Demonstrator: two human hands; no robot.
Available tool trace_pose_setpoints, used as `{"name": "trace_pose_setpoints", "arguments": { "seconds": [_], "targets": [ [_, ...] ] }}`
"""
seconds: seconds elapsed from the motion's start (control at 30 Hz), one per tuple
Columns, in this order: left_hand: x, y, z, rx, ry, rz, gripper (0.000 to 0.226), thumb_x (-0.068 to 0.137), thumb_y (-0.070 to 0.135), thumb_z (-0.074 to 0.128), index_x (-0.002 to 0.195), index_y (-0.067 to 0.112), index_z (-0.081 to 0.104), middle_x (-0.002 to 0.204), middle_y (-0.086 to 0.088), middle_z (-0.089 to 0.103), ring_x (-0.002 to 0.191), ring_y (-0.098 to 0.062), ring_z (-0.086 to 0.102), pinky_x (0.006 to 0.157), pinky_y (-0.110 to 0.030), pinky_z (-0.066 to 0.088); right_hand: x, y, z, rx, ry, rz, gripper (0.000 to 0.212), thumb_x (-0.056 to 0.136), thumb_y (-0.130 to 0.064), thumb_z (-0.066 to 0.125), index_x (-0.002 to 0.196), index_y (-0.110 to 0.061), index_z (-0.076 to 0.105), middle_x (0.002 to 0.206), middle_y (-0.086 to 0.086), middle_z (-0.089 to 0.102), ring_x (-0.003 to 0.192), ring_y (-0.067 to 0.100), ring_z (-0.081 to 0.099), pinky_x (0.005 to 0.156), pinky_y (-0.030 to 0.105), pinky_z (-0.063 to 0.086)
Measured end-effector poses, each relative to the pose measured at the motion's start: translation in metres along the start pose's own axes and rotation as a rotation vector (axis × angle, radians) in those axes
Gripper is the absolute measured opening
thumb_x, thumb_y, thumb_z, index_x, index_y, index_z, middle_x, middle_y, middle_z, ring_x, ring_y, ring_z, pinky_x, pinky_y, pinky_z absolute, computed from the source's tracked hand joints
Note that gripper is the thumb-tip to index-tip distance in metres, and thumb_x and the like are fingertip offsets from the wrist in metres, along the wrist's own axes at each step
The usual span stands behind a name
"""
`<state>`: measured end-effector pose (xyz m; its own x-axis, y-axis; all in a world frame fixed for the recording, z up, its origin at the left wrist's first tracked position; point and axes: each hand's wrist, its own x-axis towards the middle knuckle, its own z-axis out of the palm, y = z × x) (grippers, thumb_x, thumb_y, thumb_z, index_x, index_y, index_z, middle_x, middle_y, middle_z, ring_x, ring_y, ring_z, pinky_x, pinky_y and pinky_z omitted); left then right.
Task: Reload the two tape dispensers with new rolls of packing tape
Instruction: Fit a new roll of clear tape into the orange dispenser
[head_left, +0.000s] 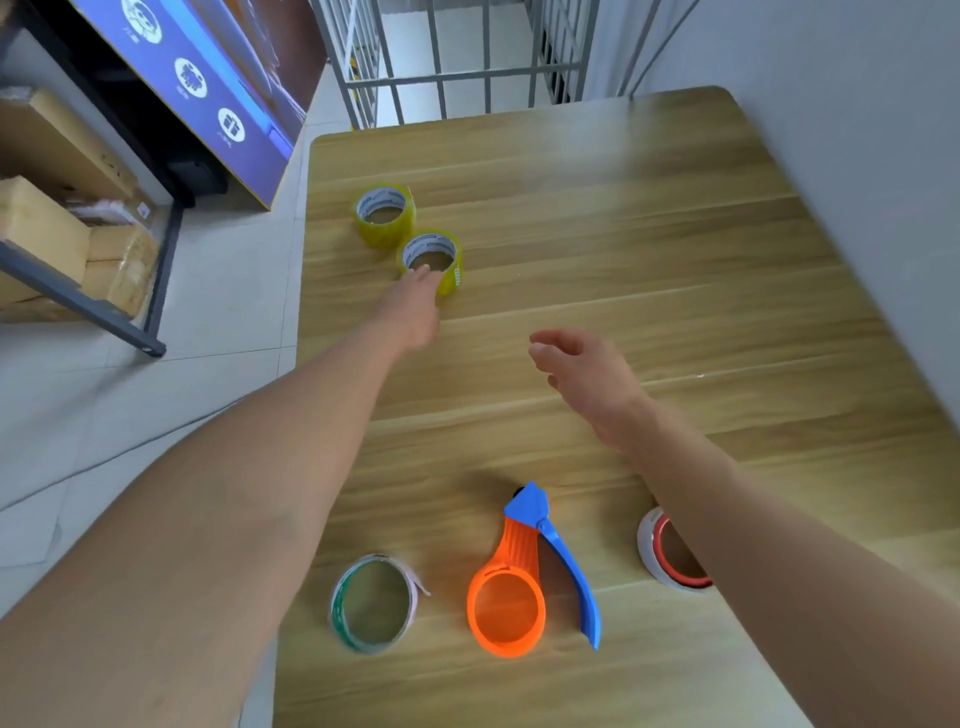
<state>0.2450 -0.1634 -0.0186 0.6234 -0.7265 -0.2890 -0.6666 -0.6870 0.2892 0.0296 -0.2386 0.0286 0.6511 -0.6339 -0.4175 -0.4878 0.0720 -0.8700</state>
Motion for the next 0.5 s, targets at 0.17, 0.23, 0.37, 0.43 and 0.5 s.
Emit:
{"name": "trace_pose_setpoints", "arguments": {
  "seconds": [0.17, 0.23, 0.37, 0.43, 0.5],
  "targets": [
    [0.029, -0.008, 0.018, 0.127, -0.011, -0.019, 0.061, 0.090, 0.000, 0.045, 0.145, 0.004, 0.018, 0.154, -0.016, 0.020, 0.145, -0.032, 0.011, 0.118, -0.043, 0.014, 0.003, 0.023, -0.007, -0.031, -0.007, 0.033, 0.028, 0.092, -0.024, 0.055, 0.118, -0.017, 0.062, 0.110, -0.002, 0.064, 0.103, 0.013, 0.059, 0.094, 0.030, 0.047],
    [0.033, -0.009, 0.022, 0.120, 0.051, -0.054, 0.052, 0.088, 0.001, 0.051, 0.137, 0.004, 0.034, 0.144, -0.016, 0.034, 0.139, -0.037, 0.024, 0.114, -0.047, 0.024, 0.003, 0.027, -0.008, -0.030, -0.007, 0.050, 0.028, 0.092, -0.023, 0.055, 0.118, -0.016, 0.062, 0.111, -0.001, 0.064, 0.105, 0.014, 0.059, 0.095, 0.031, 0.047],
    [0.027, -0.011, 0.028, 0.171, 0.094, -0.100, 0.033, 0.088, 0.002, 0.051, 0.121, 0.003, 0.052, 0.133, -0.018, 0.042, 0.124, -0.040, 0.039, 0.101, -0.045, 0.036, 0.000, 0.027, -0.007, -0.030, -0.021, 0.073, 0.026, 0.091, -0.023, 0.056, 0.116, -0.016, 0.063, 0.110, 0.001, 0.065, 0.105, 0.017, 0.060, 0.094, 0.034, 0.048],
    [0.017, -0.011, 0.033, 0.130, 0.080, -0.110, 0.028, 0.087, 0.000, 0.048, 0.113, 0.003, 0.059, 0.128, -0.019, 0.048, 0.118, -0.040, 0.046, 0.093, -0.042, 0.040, -0.003, 0.025, -0.006, -0.031, -0.041, 0.076, 0.026, 0.092, -0.023, 0.055, 0.115, -0.016, 0.063, 0.110, 0.002, 0.065, 0.104, 0.018, 0.060, 0.093, 0.034, 0.048],
    [-0.001, -0.007, 0.036, 0.038, 0.065, -0.121, 0.022, 0.087, 0.002, 0.050, 0.105, 0.005, 0.063, 0.121, -0.019, 0.055, 0.112, -0.039, 0.051, 0.087, -0.038, 0.042, -0.006, 0.021, -0.006, -0.036, -0.054, 0.077, 0.025, 0.092, -0.024, 0.055, 0.115, -0.016, 0.062, 0.111, 0.002, 0.064, 0.103, 0.019, 0.060, 0.094, 0.035, 0.049]
  ]
}}
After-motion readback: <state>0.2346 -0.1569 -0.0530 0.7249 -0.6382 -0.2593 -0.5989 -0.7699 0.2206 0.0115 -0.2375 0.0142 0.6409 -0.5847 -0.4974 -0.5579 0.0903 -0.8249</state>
